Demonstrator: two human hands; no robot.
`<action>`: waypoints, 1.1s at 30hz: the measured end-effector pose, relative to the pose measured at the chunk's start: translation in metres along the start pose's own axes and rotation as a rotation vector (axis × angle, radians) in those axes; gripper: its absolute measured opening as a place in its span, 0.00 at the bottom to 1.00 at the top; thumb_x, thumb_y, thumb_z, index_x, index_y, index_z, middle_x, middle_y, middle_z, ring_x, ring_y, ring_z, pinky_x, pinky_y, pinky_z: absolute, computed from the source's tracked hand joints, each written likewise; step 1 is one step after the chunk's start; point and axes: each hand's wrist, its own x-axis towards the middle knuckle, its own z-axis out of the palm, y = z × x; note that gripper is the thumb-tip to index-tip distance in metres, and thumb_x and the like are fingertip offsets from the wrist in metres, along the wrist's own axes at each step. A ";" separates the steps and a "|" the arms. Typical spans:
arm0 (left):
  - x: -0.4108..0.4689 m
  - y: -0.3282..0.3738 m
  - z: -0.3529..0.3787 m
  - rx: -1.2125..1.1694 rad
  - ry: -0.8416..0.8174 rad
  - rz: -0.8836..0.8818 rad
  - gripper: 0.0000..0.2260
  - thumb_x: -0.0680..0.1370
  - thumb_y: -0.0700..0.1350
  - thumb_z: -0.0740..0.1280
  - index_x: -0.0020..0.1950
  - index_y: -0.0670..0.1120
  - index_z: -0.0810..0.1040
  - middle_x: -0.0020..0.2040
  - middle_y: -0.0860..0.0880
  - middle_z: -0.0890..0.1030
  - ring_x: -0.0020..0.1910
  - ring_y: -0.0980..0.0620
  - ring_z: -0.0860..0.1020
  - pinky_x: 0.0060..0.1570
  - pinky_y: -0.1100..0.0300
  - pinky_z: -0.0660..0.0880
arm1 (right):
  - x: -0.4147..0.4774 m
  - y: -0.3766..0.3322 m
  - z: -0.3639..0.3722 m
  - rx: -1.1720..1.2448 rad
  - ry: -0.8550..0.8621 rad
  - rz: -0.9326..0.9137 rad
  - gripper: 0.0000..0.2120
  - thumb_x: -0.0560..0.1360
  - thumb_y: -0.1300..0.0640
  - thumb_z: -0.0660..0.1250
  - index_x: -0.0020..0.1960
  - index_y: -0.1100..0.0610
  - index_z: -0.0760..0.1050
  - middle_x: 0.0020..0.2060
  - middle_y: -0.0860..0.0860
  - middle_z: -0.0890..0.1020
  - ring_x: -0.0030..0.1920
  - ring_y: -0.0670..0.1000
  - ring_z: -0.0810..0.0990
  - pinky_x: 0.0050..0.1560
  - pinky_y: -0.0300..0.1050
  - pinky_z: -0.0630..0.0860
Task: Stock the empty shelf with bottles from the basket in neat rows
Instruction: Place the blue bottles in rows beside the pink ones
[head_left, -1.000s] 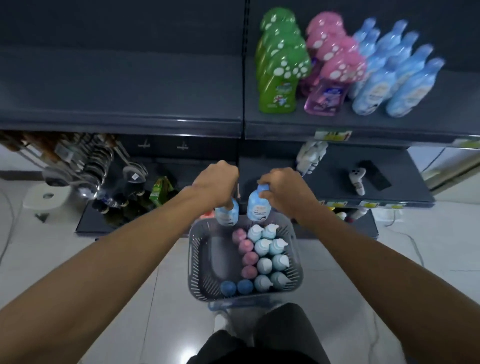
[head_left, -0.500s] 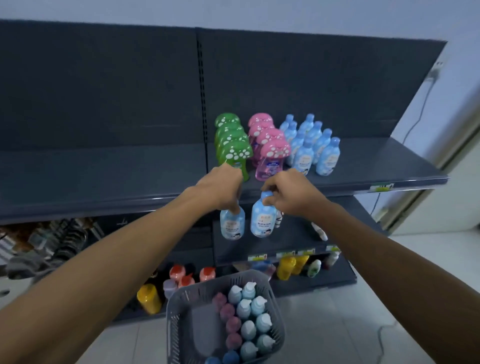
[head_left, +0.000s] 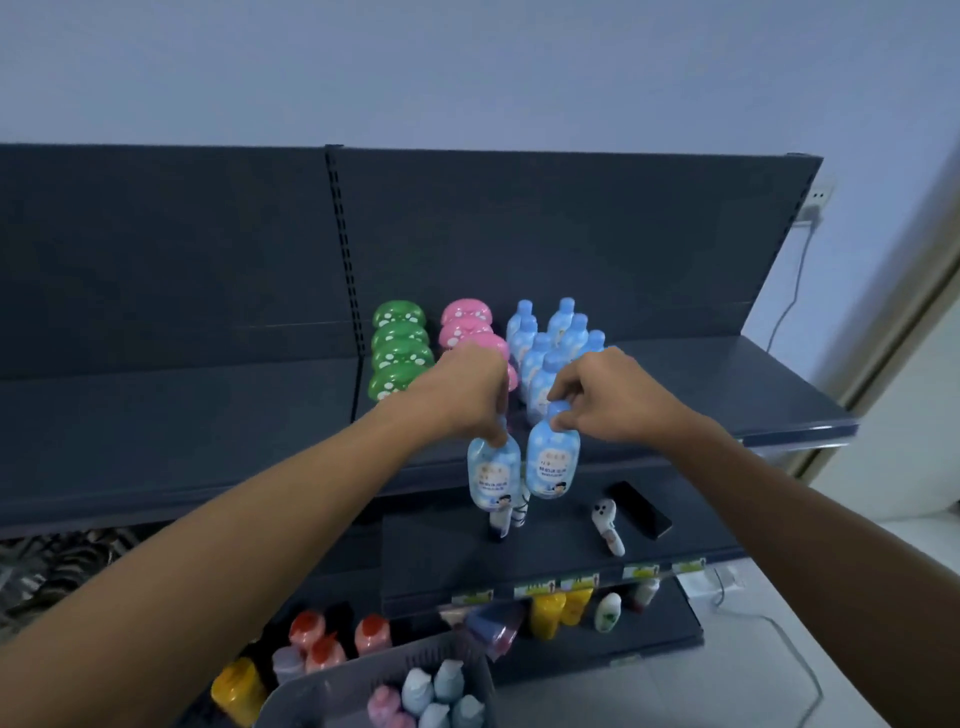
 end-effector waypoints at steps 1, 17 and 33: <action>0.011 0.007 0.002 -0.005 0.002 -0.002 0.13 0.64 0.49 0.82 0.45 0.47 0.87 0.41 0.50 0.86 0.39 0.52 0.82 0.41 0.54 0.82 | 0.004 0.014 -0.005 0.002 -0.009 -0.003 0.08 0.67 0.54 0.77 0.45 0.50 0.84 0.31 0.35 0.77 0.36 0.34 0.76 0.35 0.29 0.66; 0.189 0.122 0.029 -0.109 0.005 -0.067 0.11 0.65 0.50 0.81 0.44 0.49 0.86 0.36 0.59 0.81 0.37 0.63 0.75 0.40 0.59 0.78 | 0.096 0.228 -0.057 -0.010 -0.107 -0.120 0.08 0.61 0.49 0.79 0.39 0.46 0.83 0.31 0.37 0.82 0.36 0.35 0.80 0.36 0.34 0.75; 0.322 0.135 0.048 -0.165 -0.010 -0.258 0.12 0.65 0.50 0.83 0.45 0.51 0.86 0.40 0.58 0.84 0.43 0.58 0.81 0.46 0.54 0.83 | 0.197 0.320 -0.044 0.058 -0.066 -0.120 0.07 0.65 0.52 0.79 0.42 0.49 0.84 0.35 0.40 0.82 0.41 0.43 0.81 0.43 0.40 0.77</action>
